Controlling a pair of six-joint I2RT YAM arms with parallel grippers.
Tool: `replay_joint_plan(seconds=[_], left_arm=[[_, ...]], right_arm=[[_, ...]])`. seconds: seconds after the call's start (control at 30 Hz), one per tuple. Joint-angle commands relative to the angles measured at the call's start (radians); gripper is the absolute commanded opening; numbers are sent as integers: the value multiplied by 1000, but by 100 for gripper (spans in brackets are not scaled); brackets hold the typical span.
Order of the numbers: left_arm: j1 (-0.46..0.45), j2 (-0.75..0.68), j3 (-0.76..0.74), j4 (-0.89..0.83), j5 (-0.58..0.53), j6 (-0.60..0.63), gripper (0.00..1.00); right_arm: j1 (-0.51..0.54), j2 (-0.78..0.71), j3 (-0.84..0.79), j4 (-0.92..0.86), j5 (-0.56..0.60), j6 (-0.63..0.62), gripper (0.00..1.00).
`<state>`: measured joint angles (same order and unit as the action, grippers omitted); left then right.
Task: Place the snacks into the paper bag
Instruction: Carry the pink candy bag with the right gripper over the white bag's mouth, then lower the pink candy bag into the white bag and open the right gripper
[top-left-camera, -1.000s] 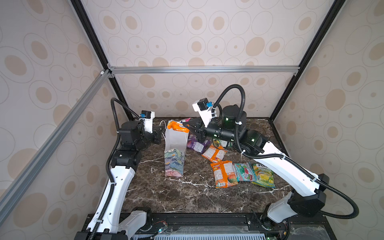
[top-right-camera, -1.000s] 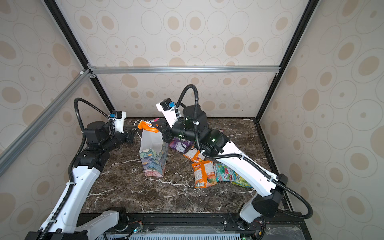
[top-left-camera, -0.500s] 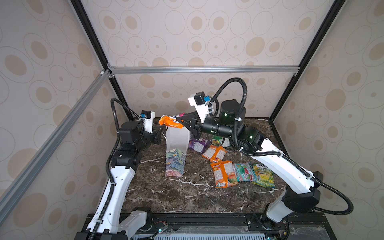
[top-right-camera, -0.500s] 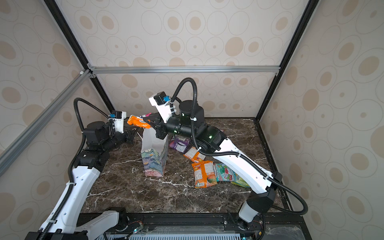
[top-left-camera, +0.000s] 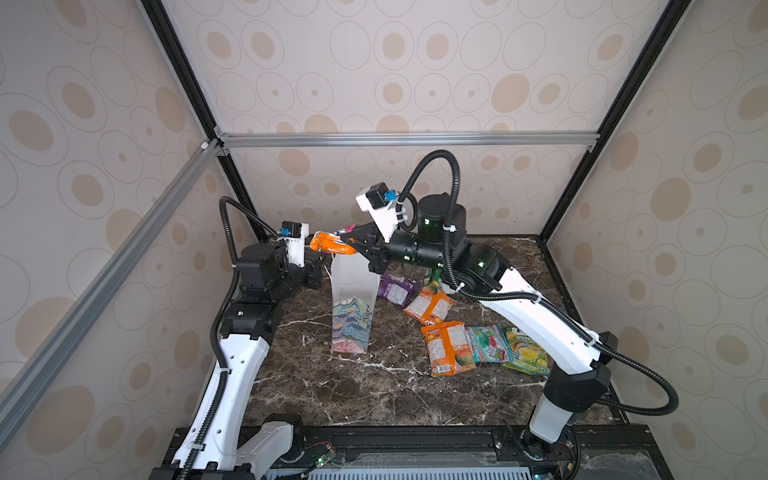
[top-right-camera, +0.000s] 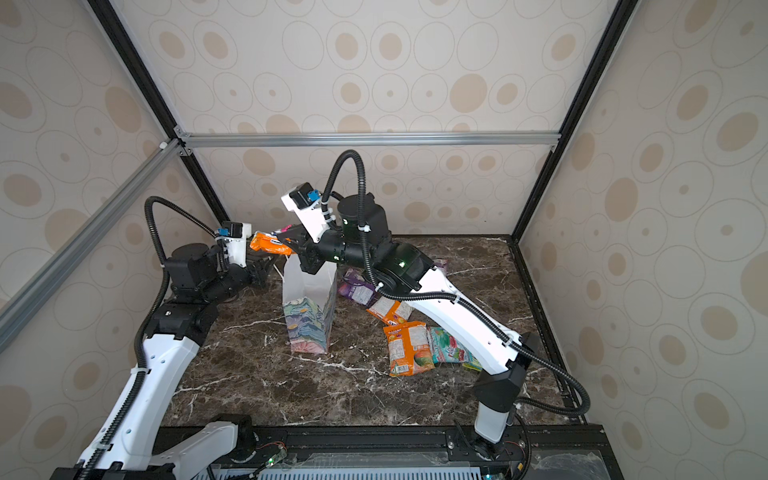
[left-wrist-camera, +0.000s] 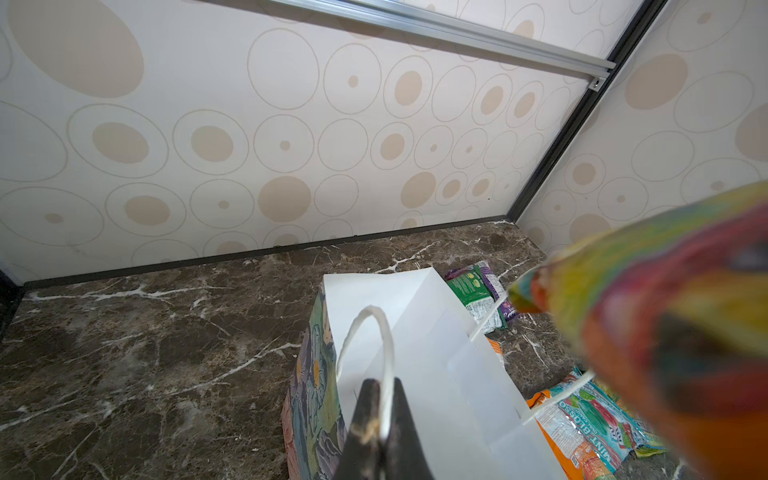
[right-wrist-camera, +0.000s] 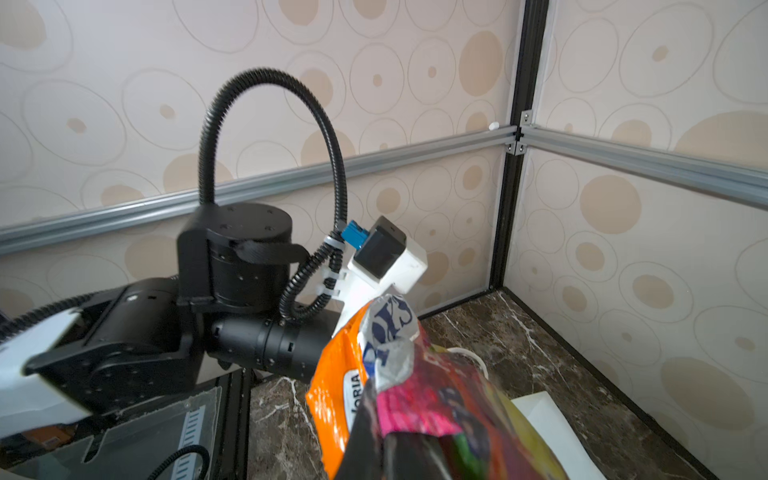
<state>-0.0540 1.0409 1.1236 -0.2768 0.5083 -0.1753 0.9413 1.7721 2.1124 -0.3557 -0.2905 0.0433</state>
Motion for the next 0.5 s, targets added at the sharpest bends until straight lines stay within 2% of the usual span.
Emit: replay_joint_plan(seconds=[0.0,0.1,0.47], left_arm=[[3,-19,7,25,10,10,0],[3,-21,7,24,10,11,0],[3,-27,10,15,-19,19,0]], right_arm=[[-11,11,45,-48,-10,-62,0],[-34,28,45,-67,-56,-60,0],[-64,51,59,-180,-65,-108,0]])
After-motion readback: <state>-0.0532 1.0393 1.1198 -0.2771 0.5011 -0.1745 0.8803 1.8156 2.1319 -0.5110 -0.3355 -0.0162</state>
